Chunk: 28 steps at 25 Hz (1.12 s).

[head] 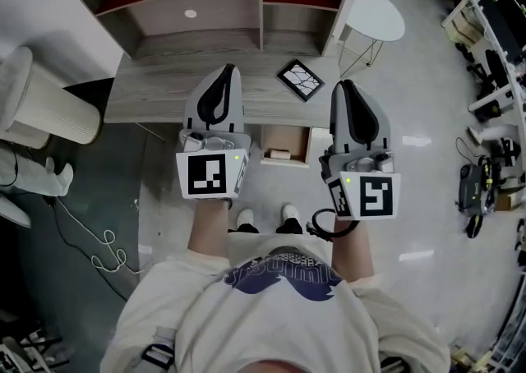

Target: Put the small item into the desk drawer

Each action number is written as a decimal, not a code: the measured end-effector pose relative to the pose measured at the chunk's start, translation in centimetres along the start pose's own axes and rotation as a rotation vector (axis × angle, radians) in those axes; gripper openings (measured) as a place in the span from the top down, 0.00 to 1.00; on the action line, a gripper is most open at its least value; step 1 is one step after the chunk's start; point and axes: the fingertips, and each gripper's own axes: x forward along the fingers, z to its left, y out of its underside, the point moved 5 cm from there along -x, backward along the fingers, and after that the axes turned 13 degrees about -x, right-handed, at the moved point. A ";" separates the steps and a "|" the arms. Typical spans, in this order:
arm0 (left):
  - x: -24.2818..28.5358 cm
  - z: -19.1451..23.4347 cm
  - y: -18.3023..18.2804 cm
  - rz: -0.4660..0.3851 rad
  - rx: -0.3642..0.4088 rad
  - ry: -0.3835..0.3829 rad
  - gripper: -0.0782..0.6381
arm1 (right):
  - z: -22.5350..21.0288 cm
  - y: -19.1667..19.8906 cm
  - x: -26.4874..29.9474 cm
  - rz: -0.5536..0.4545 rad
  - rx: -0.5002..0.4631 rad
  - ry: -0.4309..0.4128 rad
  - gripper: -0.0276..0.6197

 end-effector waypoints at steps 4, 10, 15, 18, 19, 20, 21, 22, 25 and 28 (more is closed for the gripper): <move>-0.3 -0.2 -0.1 -0.003 -0.002 0.002 0.88 | 0.1 0.5 0.1 0.020 -0.053 0.067 0.96; -0.3 -0.2 -0.4 -0.014 -0.021 -0.013 0.88 | 0.7 1.0 0.7 0.026 -0.094 0.095 0.96; -0.1 0.3 0.1 -0.010 -0.024 -0.020 0.88 | 1.2 1.8 1.3 0.006 -0.088 0.078 0.96; 0.2 0.4 0.1 -0.015 -0.016 -0.020 0.88 | 1.2 2.0 1.5 0.001 -0.087 0.072 0.96; 0.2 0.5 0.1 -0.015 -0.015 -0.021 0.88 | 1.2 2.0 1.5 0.000 -0.087 0.071 0.96; 0.3 0.5 0.1 -0.016 -0.014 -0.021 0.88 | 1.1 2.0 1.7 -0.002 -0.088 0.069 0.96; 0.4 0.6 0.1 -0.016 -0.013 -0.022 0.88 | 1.1 1.9 1.8 -0.004 -0.088 0.067 0.96; 0.5 0.7 0.0 -0.014 -0.013 -0.022 0.88 | 1.1 1.9 1.9 -0.006 -0.088 0.066 0.96; 0.6 0.7 0.0 -0.010 -0.010 -0.022 0.88 | 1.0 1.9 2.1 -0.010 -0.086 0.063 0.96; 0.7 0.8 0.1 -0.009 -0.007 -0.021 0.88 | 1.1 2.0 2.3 -0.006 -0.088 0.061 0.96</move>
